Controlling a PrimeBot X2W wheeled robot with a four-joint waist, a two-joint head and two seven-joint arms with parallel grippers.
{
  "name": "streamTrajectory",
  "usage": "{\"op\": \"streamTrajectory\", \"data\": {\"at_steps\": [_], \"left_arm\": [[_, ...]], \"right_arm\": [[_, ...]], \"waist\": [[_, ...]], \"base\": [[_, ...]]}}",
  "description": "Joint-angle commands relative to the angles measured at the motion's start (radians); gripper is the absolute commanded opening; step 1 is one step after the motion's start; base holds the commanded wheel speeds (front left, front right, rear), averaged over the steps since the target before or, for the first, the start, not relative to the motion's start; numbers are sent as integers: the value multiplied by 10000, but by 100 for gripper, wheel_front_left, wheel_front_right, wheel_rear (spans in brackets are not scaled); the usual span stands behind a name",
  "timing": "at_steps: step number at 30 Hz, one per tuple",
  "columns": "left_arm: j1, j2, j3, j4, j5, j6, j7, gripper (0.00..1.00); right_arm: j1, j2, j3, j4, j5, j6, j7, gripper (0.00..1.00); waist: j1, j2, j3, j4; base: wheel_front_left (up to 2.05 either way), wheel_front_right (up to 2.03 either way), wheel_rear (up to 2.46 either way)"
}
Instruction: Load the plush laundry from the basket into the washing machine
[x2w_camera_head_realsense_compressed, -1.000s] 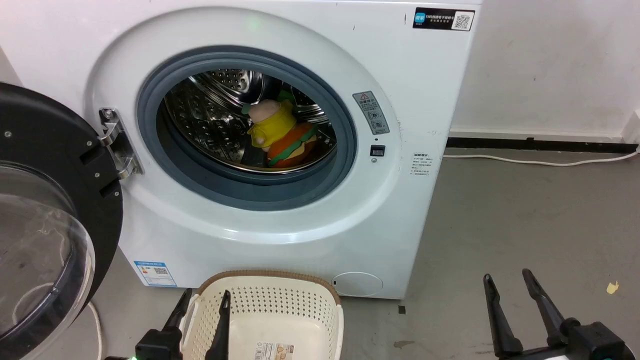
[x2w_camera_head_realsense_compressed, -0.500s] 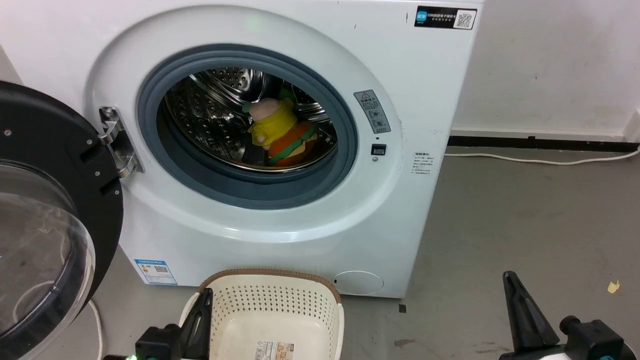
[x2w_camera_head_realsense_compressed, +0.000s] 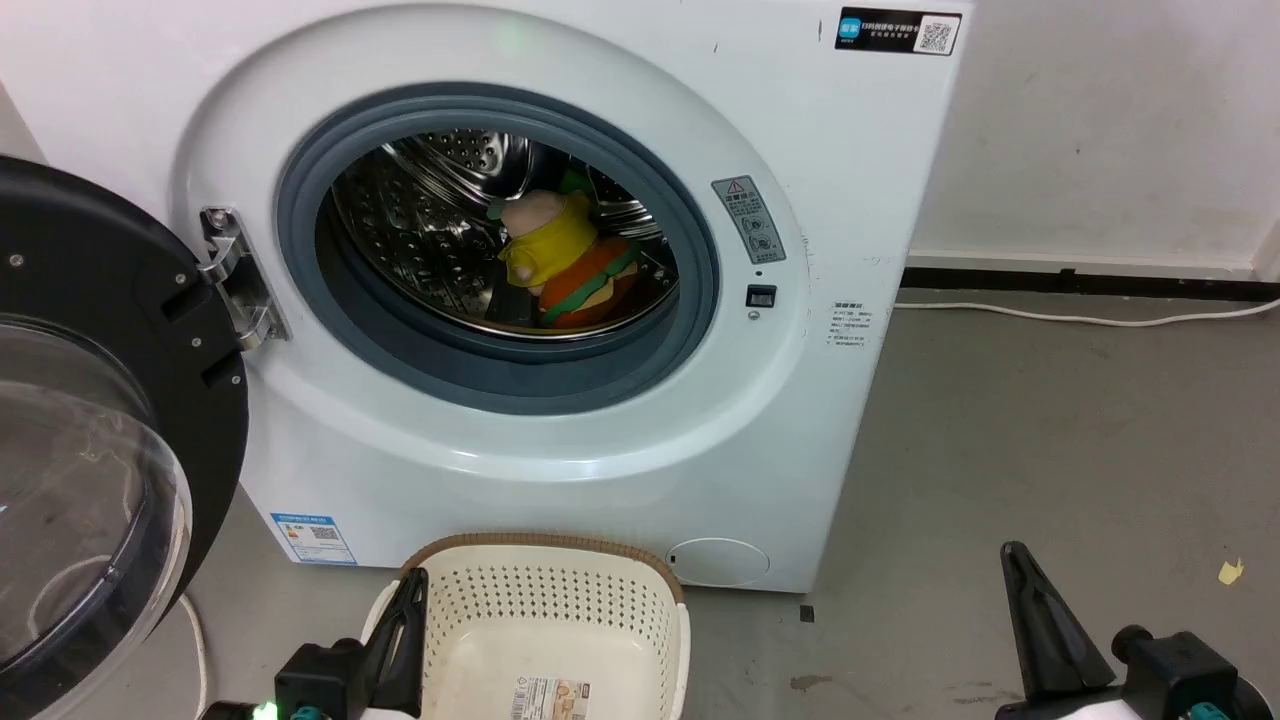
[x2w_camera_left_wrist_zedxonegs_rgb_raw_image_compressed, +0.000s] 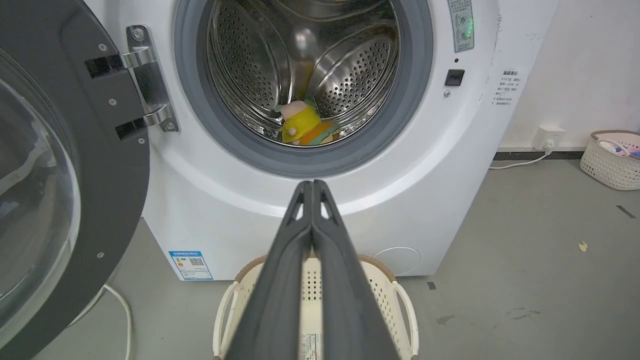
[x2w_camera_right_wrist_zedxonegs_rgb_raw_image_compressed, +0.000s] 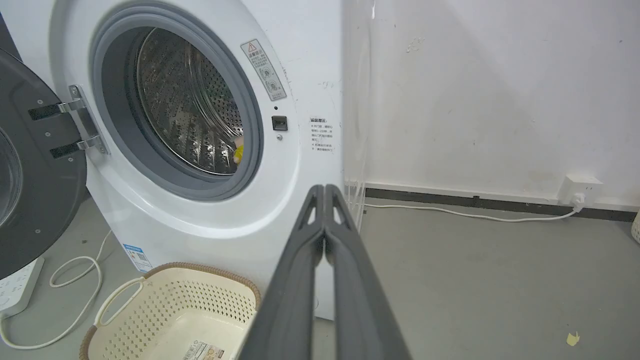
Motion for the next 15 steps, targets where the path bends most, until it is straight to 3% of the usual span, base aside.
{"op": "streamTrajectory", "data": {"at_steps": [1,15], "left_arm": [[-101,-38,82,-65,92,-13,76,0],[-175,-209,309,-246,348,-69,362,0]], "right_arm": [[-168,-1,-8,-41,-57,-2,73,0],[-304,-1,-15,-68,-187,-2,360,0]], "waist": [[0,0,5,4],[0,0,74,47]], "base": [[0,0,0],[0,0,0]]}}
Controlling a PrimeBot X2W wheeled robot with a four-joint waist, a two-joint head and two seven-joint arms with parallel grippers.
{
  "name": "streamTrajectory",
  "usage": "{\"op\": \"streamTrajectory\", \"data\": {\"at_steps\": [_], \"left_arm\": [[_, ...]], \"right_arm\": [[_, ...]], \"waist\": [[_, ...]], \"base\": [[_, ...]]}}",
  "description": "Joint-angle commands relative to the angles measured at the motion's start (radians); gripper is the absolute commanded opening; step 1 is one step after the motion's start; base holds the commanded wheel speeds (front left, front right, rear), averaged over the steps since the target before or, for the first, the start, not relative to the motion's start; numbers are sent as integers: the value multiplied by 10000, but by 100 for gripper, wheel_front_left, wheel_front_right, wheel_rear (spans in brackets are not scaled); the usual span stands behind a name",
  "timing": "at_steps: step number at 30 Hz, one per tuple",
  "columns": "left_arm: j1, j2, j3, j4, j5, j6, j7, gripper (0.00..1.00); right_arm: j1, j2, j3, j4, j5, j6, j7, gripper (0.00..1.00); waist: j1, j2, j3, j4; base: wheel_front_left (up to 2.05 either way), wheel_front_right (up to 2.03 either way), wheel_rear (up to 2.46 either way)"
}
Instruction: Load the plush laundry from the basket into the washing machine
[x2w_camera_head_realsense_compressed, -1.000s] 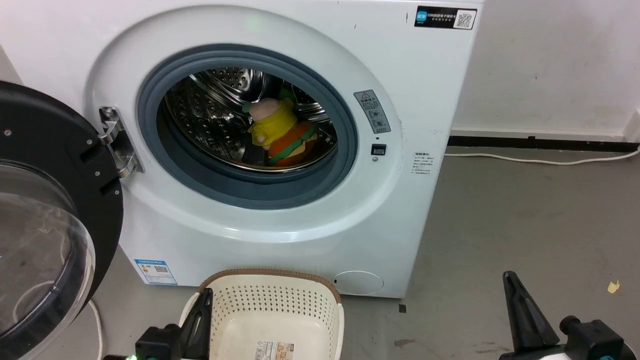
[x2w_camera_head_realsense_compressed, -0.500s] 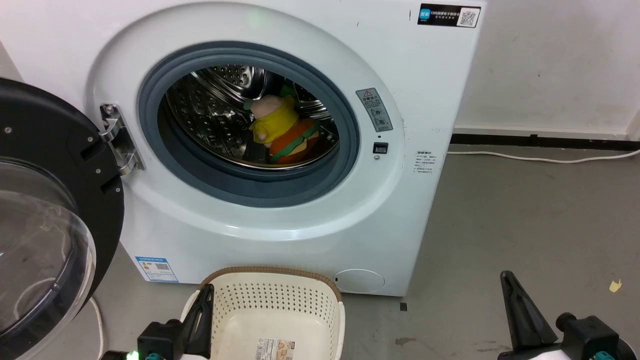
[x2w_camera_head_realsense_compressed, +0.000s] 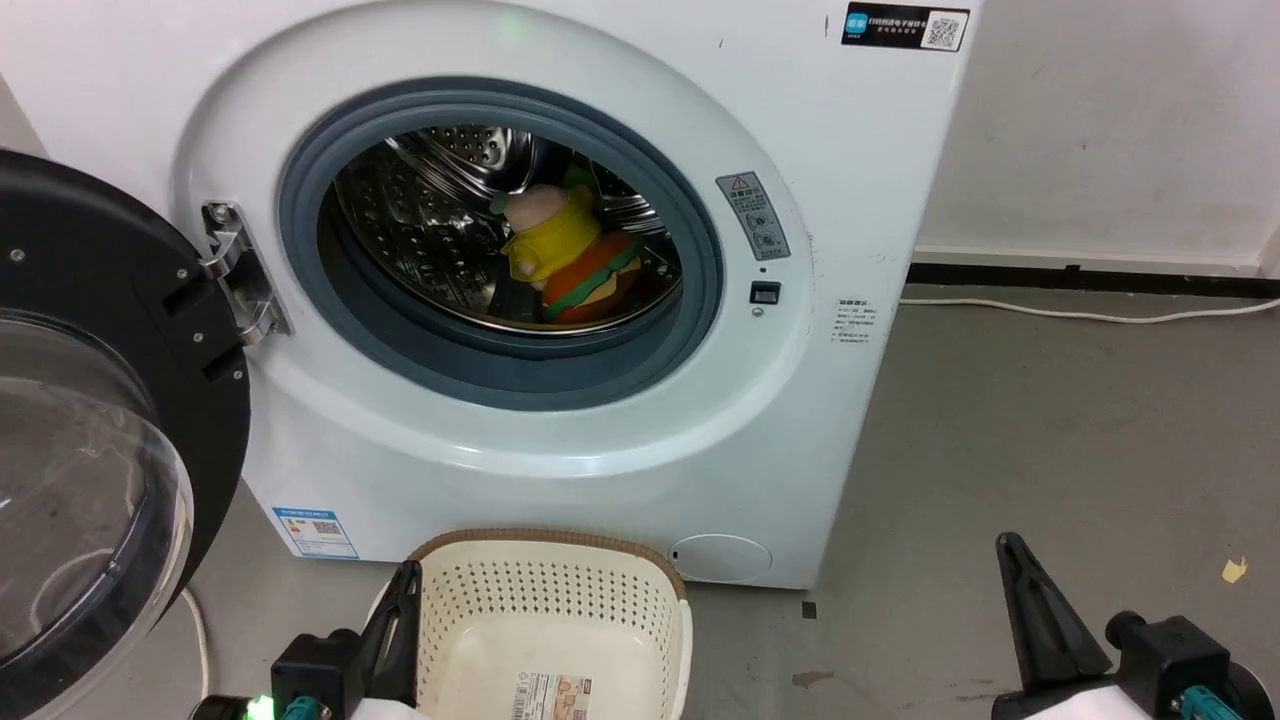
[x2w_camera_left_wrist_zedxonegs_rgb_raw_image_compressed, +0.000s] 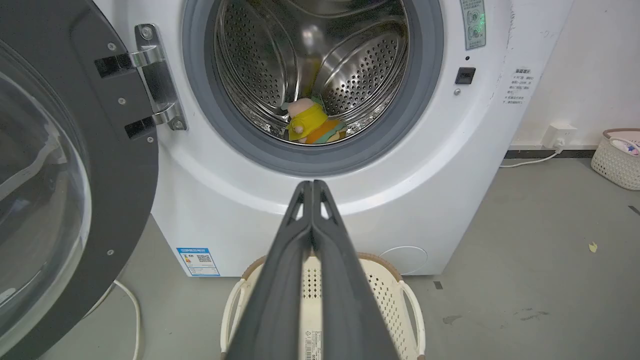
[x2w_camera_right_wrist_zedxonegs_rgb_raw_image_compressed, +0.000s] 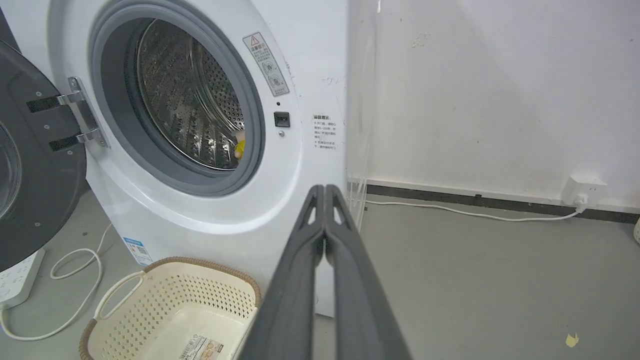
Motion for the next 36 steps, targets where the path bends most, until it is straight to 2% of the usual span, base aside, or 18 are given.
{"op": "streamTrajectory", "data": {"at_steps": [1,36], "left_arm": [[-155,-81,69,-75,123,-56,47,0],[-343,-522,653,-542,783,-200,782,0]], "right_arm": [[-132,-1,-10,-45,-85,-2,45,0],[-481,-3,-26,-115,-419,-5,784,0]], "waist": [[-1,0,6,4],[-1,0,182,114]], "base": [[0,0,0],[0,0,0]]}}
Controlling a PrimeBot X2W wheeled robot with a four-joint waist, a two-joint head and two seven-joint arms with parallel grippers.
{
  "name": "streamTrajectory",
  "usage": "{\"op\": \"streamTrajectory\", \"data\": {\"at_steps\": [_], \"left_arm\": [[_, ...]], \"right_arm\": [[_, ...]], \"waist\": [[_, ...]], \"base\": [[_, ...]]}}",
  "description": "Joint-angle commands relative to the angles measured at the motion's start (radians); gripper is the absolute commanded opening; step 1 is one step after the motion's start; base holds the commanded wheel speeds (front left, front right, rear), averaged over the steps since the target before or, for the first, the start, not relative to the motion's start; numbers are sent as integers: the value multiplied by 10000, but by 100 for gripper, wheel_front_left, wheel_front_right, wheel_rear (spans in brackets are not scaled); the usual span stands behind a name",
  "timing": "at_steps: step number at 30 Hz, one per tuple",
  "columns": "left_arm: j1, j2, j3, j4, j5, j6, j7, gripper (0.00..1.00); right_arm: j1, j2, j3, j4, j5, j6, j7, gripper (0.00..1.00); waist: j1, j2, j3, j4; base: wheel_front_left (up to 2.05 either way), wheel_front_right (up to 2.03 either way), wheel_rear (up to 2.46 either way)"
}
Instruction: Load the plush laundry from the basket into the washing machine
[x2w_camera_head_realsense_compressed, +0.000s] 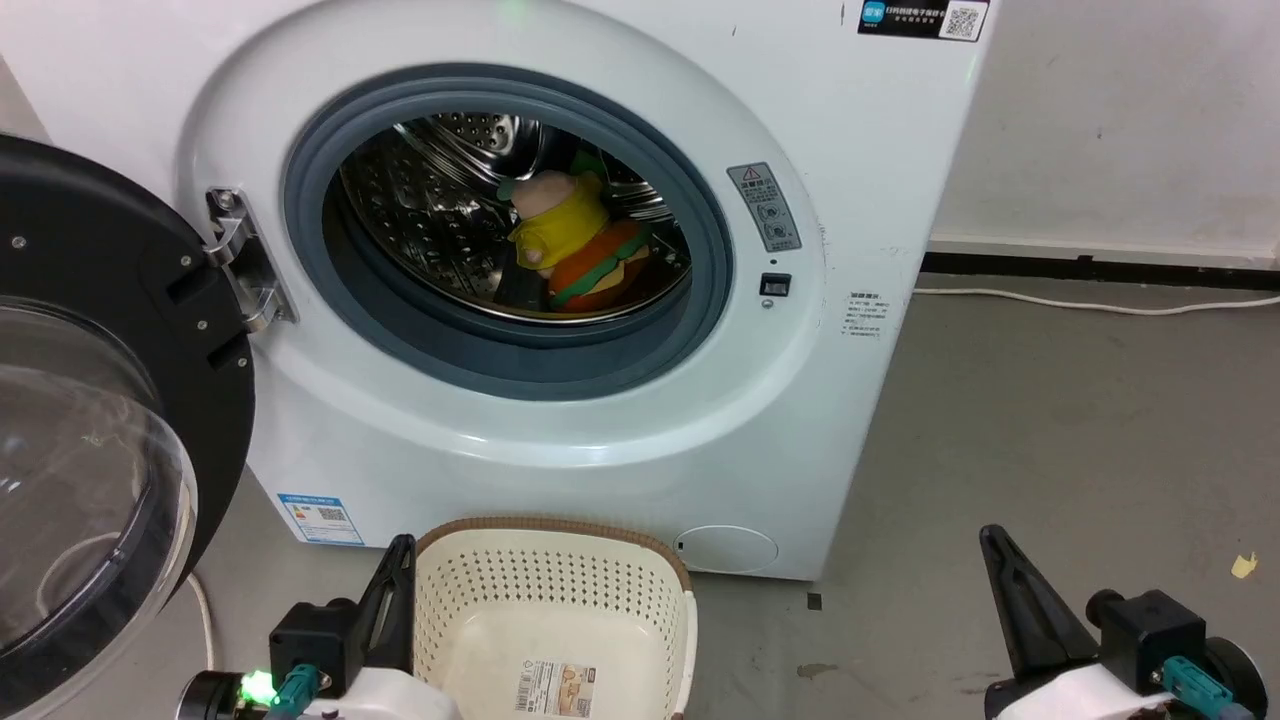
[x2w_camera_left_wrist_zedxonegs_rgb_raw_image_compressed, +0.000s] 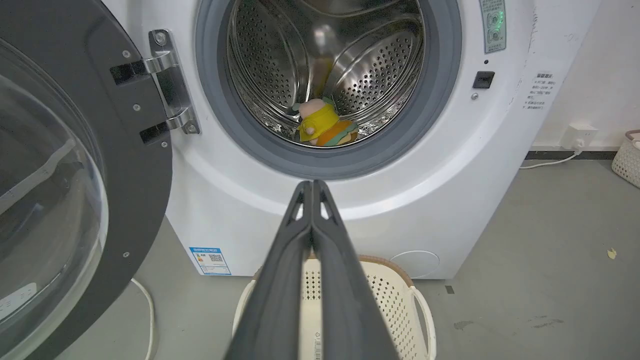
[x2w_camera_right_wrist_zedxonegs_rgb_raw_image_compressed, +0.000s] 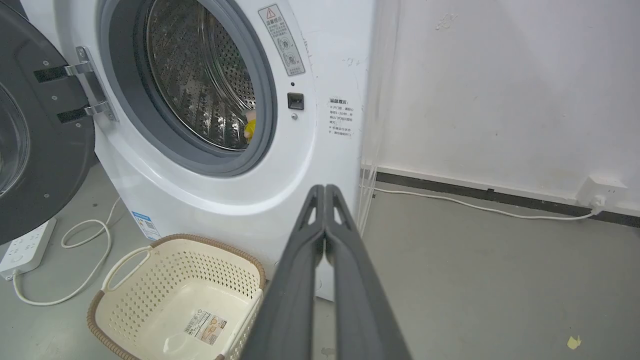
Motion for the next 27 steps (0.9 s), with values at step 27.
{"op": "streamTrajectory", "data": {"at_steps": [27], "left_arm": [[-285,-349,480,-415,589,-144,562,0]], "right_arm": [[-485,-4,-31,-106,-333,-6,577,0]], "waist": [[0,0,131,82]], "base": [[0,0,0]]}}
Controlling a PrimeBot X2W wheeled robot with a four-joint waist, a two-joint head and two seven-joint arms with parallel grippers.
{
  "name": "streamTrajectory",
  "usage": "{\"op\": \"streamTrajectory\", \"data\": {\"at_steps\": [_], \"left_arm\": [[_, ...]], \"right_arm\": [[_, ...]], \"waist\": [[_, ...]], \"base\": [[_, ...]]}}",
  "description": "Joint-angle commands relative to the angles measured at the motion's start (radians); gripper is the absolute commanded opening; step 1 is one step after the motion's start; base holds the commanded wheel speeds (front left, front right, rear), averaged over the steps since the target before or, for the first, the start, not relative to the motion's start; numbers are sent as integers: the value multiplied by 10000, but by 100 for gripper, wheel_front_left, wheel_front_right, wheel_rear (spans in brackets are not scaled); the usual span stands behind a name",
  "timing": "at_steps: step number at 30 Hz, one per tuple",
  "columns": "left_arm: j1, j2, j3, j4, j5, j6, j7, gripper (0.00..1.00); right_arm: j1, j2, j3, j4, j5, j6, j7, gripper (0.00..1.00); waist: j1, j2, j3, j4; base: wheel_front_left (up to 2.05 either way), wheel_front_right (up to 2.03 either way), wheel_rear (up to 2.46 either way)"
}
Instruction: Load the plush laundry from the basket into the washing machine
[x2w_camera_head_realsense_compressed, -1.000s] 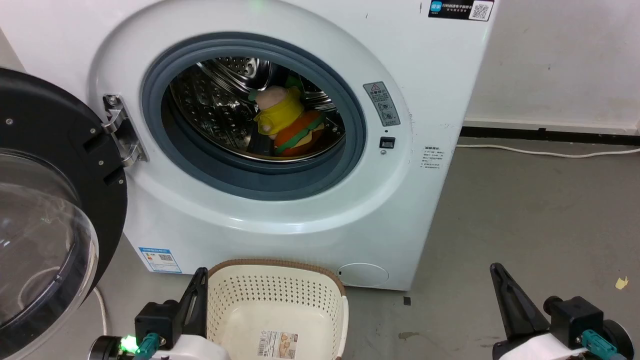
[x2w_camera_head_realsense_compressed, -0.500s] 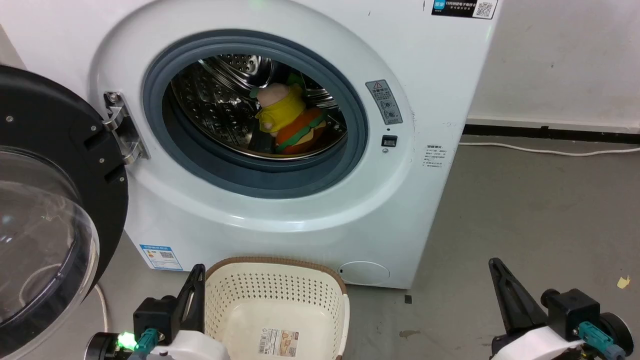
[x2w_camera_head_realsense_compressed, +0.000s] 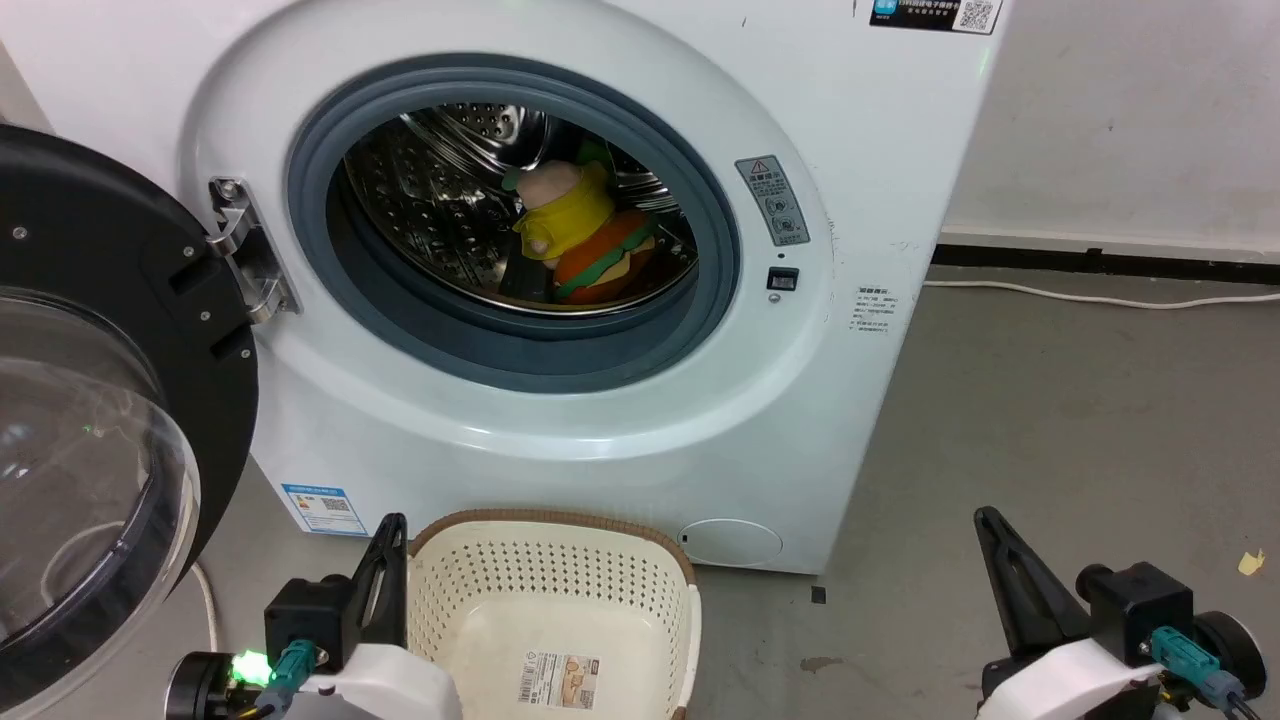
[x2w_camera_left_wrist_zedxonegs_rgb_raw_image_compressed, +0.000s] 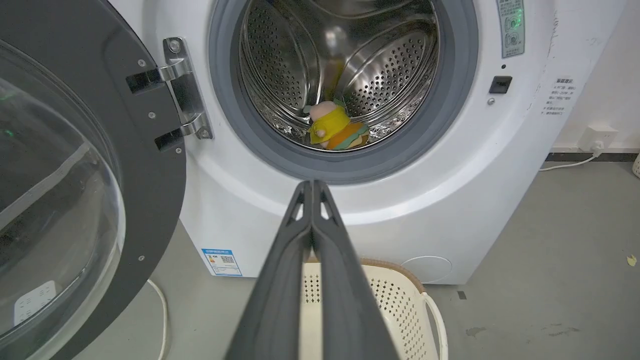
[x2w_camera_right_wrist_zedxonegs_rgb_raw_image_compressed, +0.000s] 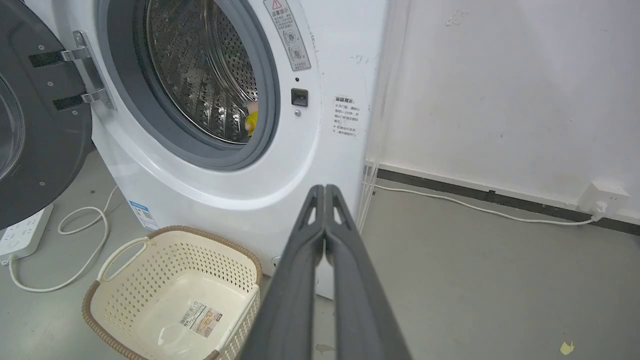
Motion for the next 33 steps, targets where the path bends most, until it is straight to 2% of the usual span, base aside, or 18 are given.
{"op": "streamTrajectory", "data": {"at_steps": [1,33], "left_arm": [[-105,-37,80,-74,90,-62,57,0],[-211,-285,409,-337,461,-143,471,0]], "right_arm": [[-129,-4,-22,-50,-70,-6,42,0],[-325,-4,-32,-89,-258,-7,457,0]], "waist": [[0,0,4,3],[0,0,103,65]], "base": [[0,0,0],[0,0,0]]}}
